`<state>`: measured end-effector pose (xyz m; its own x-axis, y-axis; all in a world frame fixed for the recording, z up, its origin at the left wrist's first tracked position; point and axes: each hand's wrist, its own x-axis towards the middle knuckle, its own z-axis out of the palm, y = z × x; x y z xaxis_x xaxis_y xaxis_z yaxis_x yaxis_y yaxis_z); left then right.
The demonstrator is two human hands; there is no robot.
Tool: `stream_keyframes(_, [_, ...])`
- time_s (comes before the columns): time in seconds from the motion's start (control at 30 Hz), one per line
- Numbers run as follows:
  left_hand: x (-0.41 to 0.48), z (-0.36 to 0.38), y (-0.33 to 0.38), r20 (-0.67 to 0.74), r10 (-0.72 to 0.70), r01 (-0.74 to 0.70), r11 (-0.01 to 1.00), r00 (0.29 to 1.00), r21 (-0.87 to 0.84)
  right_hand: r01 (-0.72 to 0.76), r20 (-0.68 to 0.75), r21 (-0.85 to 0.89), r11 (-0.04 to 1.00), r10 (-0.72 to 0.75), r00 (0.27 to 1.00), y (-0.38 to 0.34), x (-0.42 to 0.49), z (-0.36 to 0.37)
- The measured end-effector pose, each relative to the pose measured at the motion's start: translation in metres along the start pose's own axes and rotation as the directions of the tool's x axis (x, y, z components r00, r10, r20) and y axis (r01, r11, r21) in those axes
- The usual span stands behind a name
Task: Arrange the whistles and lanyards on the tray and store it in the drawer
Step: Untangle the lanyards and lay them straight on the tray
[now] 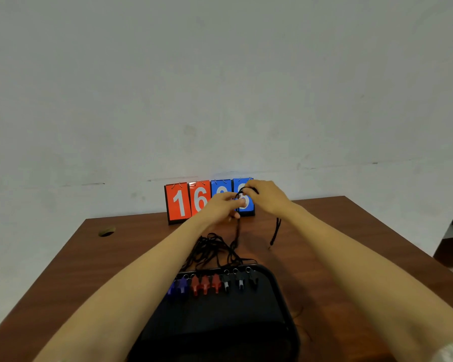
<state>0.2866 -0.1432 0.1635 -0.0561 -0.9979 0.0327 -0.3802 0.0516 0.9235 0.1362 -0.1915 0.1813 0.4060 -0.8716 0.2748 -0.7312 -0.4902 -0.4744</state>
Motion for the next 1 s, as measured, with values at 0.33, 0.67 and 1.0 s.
stream_keyframes(0.33, [-0.035,-0.043,-0.01,-0.276,0.055,0.058,0.922,0.96,0.384,0.052,0.267,-0.004,0.999,-0.049,0.963,-0.003,-0.039,-0.018])
stream_keyframes(0.67, [-0.099,-0.081,-0.049,-0.311,0.01,0.211,0.715,0.95,0.667,-0.031,0.321,-0.007,1.0,0.031,0.947,0.009,-0.077,-0.015])
stream_keyframes(1.0, [-0.146,-0.077,-0.081,-0.378,-0.036,0.287,0.717,0.925,0.635,0.017,0.248,0.018,1.0,-0.021,0.969,0.015,-0.109,0.002])
